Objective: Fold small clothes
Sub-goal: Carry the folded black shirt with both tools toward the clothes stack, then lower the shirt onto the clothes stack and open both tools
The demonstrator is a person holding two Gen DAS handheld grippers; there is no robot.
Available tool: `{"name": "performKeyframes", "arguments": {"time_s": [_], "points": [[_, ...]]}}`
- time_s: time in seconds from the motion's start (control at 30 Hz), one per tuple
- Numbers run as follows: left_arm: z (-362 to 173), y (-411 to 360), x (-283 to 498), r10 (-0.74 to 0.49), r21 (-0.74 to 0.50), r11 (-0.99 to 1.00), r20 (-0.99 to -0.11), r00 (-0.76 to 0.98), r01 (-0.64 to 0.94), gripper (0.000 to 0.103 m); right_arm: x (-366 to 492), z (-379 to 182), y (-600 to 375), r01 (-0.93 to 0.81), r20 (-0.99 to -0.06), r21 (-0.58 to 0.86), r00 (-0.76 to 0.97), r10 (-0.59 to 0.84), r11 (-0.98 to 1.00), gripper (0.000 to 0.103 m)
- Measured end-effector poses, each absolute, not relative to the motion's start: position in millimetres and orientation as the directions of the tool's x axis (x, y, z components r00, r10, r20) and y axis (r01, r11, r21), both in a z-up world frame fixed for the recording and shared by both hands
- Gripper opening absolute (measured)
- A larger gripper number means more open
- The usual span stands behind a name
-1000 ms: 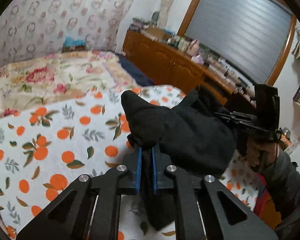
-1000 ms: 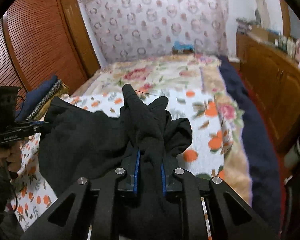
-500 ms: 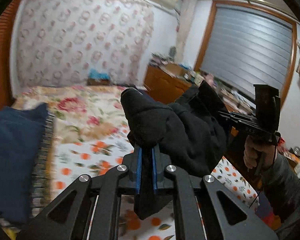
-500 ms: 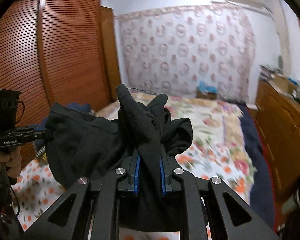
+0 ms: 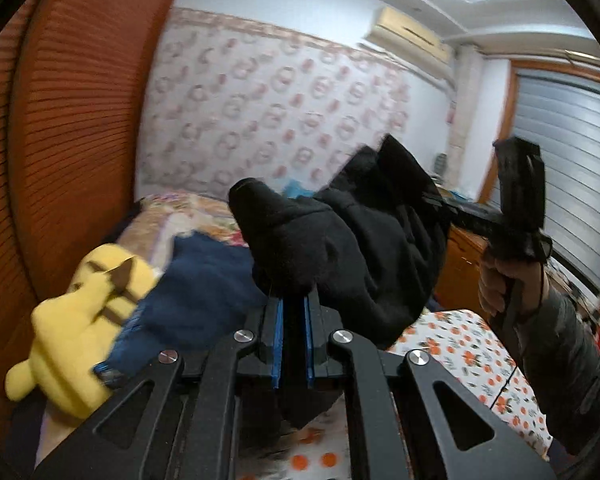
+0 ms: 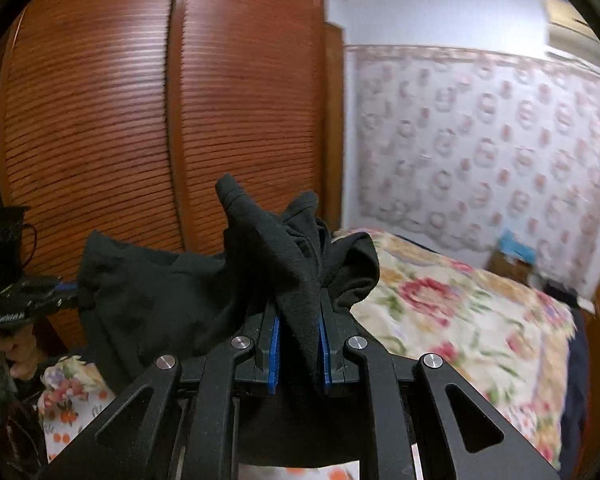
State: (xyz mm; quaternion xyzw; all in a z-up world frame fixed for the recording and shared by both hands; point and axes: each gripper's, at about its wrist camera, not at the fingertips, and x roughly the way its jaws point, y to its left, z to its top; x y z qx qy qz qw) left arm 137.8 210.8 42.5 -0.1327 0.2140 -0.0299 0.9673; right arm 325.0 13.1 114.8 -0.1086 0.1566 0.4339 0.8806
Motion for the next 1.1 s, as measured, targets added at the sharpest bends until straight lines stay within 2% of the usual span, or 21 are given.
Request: {"name": "performKeyframes", "arguments": {"time_s": [0.13,0.37,0.47,0.6,0.63,0.73,0.83,0.87,0.9,0.97,1.07,1.1], "points": [[18,242,129,-0.054,-0.301,0.95,-0.435,0.899,-0.089,0.009,386,110,76,-0.841,-0.412,-0.085,0.518,0.75,0.534,0.015],[-27,263,128,0.012,-0.305,0.931,-0.527,0.85,-0.202,0.009,460,68,164,-0.866,-0.544,-0.084,0.455,0.705,0.493,0.018],[-33,265,130,0.02,-0.302,0.928,-0.541,0.841,-0.216,0.01,488,59,186,-0.827,-0.59,-0.083,0.491,0.642,0.556,0.028],[-32,266,129,0.032,-0.287,0.932,-0.545,0.838,-0.222,0.011,492,64,183,-0.786,-0.551,-0.092,0.552,0.626,0.611,0.057],[-33,267,130,0.033,-0.287,0.931,-0.548,0.836,-0.225,0.011,491,67,179,-0.774,-0.535,-0.102,0.572,0.622,0.624,0.06],[-30,265,128,0.05,-0.27,0.934,-0.553,0.831,-0.236,0.015,460,70,166,-0.761,-0.492,-0.107,0.6,0.631,0.64,0.06],[-28,262,127,0.065,-0.241,0.941,-0.555,0.829,-0.236,0.024,431,59,166,-0.801,-0.513,-0.085,0.545,0.663,0.593,0.06],[-26,260,125,0.061,-0.235,0.946,-0.549,0.834,-0.223,0.029,424,51,159,-0.81,-0.516,-0.075,0.531,0.673,0.582,0.06],[-25,259,124,0.062,-0.227,0.949,-0.544,0.837,-0.218,0.04,420,45,161,-0.822,-0.526,-0.062,0.509,0.682,0.566,0.06],[-20,256,120,0.063,-0.212,0.955,-0.532,0.845,-0.205,0.05,423,37,155,-0.817,-0.536,-0.079,0.518,0.667,0.571,0.06],[-12,252,112,0.075,-0.19,0.961,-0.514,0.854,-0.199,0.09,436,22,158,-0.798,-0.537,-0.094,0.545,0.644,0.596,0.06],[-9,250,109,0.089,-0.179,0.962,-0.508,0.857,-0.205,0.095,440,17,160,-0.791,-0.543,-0.097,0.551,0.634,0.604,0.061]]}}
